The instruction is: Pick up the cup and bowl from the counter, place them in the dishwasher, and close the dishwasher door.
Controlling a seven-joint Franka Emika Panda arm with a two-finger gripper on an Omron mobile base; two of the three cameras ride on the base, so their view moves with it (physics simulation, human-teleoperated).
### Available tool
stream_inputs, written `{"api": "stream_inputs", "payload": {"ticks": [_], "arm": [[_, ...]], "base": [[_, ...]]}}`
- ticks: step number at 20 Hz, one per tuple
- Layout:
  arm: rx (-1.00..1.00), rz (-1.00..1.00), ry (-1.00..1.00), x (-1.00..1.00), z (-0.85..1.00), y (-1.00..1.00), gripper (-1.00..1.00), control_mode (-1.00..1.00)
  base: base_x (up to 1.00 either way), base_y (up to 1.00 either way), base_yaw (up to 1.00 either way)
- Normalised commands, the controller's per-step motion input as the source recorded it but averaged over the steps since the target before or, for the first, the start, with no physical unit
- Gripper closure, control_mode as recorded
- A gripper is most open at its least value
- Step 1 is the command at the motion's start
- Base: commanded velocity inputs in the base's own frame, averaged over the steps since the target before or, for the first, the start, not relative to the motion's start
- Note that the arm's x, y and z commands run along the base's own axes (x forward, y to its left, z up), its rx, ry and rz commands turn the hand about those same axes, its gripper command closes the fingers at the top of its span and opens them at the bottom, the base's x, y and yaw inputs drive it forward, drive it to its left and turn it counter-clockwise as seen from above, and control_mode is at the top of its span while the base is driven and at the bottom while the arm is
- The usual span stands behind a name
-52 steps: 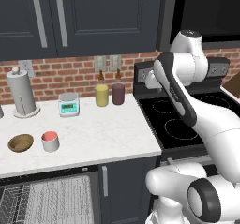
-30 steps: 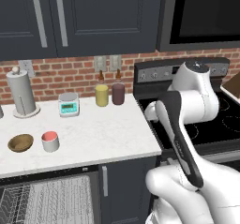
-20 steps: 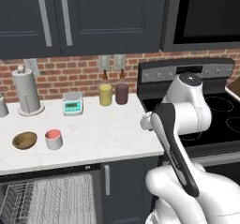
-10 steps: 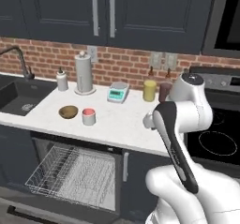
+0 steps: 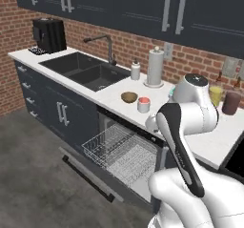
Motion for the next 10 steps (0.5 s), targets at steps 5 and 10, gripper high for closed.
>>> {"api": "stream_inputs", "payload": {"ticks": [5, 10], "arm": [[0.0, 0.0, 0.0, 0.0, 0.0, 0.0, -1.0, 1.0], [0.0, 0.0, 0.0, 0.0, 0.0, 0.0, -1.0, 1.0]], "base": [[0.59, 0.0, 0.37], [0.73, -0.06, 0.27]]}}
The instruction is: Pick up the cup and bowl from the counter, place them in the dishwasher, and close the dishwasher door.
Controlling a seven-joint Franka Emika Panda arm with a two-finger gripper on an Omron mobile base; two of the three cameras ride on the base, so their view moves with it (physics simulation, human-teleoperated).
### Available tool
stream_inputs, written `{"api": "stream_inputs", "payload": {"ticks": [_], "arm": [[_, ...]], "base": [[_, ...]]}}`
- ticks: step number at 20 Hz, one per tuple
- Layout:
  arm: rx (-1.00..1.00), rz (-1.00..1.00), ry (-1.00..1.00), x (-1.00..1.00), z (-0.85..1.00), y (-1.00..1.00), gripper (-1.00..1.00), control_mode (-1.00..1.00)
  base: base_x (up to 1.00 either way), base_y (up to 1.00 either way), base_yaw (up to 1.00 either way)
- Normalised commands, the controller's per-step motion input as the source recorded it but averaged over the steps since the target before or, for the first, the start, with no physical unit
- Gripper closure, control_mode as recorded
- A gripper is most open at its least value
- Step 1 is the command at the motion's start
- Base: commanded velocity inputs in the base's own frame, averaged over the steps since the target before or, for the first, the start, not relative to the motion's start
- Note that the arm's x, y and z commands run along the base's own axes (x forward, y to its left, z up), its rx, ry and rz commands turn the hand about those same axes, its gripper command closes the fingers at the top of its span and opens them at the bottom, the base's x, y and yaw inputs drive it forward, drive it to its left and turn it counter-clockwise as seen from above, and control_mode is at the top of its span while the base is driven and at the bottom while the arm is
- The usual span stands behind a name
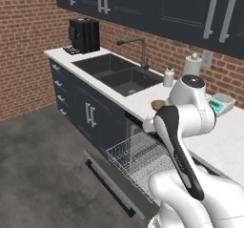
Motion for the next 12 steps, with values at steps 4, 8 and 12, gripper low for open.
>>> {"api": "stream_inputs", "payload": {"ticks": [4, 8, 12], "arm": [[0.0, 0.0, 0.0, 0.0, 0.0, 0.0, -1.0, 1.0], [0.0, 0.0, 0.0, 0.0, 0.0, 0.0, -1.0, 1.0], [0.0, 0.0, 0.0, 0.0, 0.0, 0.0, -1.0, 1.0]], "base": [[0.5, -0.31, 0.23], [-0.25, -0.68, 0.05], [-0.53, -0.63, 0.0]]}}
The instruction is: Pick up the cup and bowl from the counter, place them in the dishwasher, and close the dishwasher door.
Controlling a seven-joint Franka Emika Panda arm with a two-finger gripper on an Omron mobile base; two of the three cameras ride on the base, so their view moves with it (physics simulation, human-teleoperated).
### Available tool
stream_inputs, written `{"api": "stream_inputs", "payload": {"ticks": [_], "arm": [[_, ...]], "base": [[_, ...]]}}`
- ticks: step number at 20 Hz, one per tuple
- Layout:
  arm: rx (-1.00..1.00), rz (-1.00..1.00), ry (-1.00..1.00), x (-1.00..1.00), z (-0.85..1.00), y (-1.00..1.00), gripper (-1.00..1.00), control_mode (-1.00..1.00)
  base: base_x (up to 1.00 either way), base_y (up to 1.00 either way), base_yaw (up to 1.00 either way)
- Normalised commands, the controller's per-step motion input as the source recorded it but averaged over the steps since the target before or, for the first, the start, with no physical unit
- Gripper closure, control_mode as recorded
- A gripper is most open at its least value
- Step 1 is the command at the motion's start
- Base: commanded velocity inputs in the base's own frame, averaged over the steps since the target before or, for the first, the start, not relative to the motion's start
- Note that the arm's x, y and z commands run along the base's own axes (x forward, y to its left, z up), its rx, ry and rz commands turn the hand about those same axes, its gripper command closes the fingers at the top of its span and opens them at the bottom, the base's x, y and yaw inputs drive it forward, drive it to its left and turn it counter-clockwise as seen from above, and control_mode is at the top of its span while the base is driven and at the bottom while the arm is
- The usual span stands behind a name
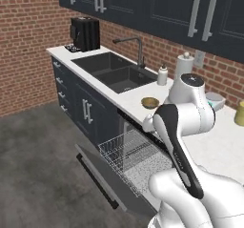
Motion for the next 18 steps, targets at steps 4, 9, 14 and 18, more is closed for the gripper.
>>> {"api": "stream_inputs", "payload": {"ticks": [4, 9, 14, 18], "arm": [[0.0, 0.0, 0.0, 0.0, 0.0, 0.0, -1.0, 1.0], [0.0, 0.0, 0.0, 0.0, 0.0, 0.0, -1.0, 1.0], [0.0, 0.0, 0.0, 0.0, 0.0, 0.0, -1.0, 1.0], [0.0, 0.0, 0.0, 0.0, 0.0, 0.0, -1.0, 1.0]], "base": [[-0.01, -0.28, 0.0], [0.58, 0.0, 0.08], [0.14, -0.21, 0.27], [0.0, -0.21, 0.22]]}}
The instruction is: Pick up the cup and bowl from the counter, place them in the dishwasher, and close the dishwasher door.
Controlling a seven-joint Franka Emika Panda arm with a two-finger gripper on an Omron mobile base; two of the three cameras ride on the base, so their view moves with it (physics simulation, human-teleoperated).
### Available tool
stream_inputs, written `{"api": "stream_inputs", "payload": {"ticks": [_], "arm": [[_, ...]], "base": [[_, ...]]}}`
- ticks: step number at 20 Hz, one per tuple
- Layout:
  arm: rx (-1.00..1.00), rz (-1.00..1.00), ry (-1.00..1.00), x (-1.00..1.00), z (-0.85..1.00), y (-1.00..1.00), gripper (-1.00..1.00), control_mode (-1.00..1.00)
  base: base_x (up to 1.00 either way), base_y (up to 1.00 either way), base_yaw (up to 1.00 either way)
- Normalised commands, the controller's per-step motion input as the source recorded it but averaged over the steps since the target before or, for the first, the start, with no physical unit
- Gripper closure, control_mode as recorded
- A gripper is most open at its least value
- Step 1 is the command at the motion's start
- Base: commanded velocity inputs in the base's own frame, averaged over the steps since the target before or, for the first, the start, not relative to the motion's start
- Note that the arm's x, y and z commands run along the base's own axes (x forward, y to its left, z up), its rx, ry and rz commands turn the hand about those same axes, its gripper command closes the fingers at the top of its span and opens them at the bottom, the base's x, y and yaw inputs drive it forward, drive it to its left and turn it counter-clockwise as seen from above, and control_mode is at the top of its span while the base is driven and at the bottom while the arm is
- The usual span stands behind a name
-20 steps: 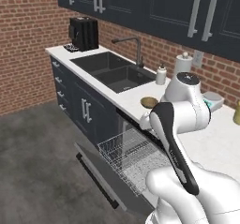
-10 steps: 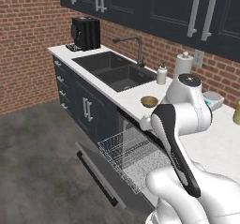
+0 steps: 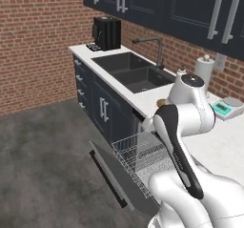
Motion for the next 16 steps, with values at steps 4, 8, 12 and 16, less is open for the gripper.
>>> {"api": "stream_inputs", "payload": {"ticks": [4, 8, 12, 16], "arm": [[0.0, 0.0, 0.0, 0.0, 0.0, 0.0, -1.0, 1.0], [0.0, 0.05, 0.0, 0.4, -0.04, -0.16, -1.0, -1.0], [0.0, 0.02, 0.02, 0.64, 0.0, -0.2, -1.0, -1.0], [0.0, 0.0, 0.09, 0.51, 0.0, -0.37, -1.0, -1.0]], "base": [[0.07, -0.15, 0.16], [0.1, -0.06, 0.02], [0.0, 0.0, 0.0], [0.0, 0.0, 0.0]]}}
